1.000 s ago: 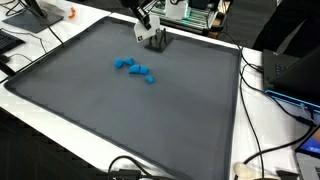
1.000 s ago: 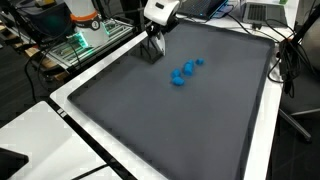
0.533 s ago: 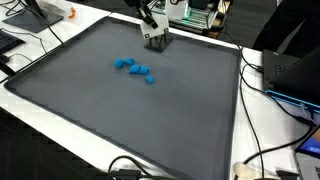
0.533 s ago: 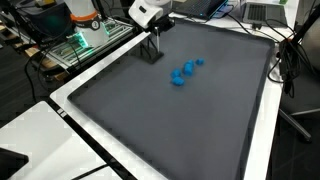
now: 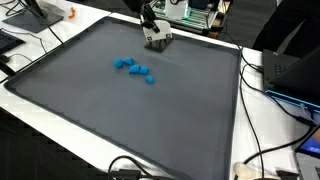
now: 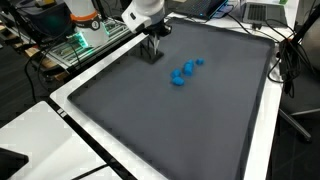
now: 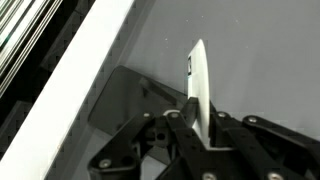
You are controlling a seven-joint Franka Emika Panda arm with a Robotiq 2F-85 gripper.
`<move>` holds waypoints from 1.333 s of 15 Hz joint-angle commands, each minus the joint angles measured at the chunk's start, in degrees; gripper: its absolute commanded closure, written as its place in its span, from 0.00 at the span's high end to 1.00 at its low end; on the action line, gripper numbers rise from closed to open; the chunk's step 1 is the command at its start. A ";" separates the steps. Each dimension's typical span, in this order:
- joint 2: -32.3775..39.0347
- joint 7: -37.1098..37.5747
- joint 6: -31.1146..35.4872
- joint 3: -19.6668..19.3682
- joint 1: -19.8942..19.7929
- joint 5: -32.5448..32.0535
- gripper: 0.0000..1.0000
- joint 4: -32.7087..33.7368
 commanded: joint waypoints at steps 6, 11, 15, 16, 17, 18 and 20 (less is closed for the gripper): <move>-2.91 0.88 9.24 -0.17 -0.85 6.27 0.02 -7.54; -3.93 0.79 13.72 -0.06 -0.77 9.51 0.02 -10.29; -4.72 0.64 17.02 0.08 -0.63 11.24 0.02 -12.08; -4.81 0.59 17.85 0.15 -0.56 11.42 0.02 -12.37; -4.85 0.36 18.59 0.23 -0.54 11.88 0.02 -12.61; -4.84 0.59 19.14 0.27 -0.51 12.01 0.02 -12.87; -4.80 0.36 20.29 0.40 -0.46 12.77 0.02 -13.27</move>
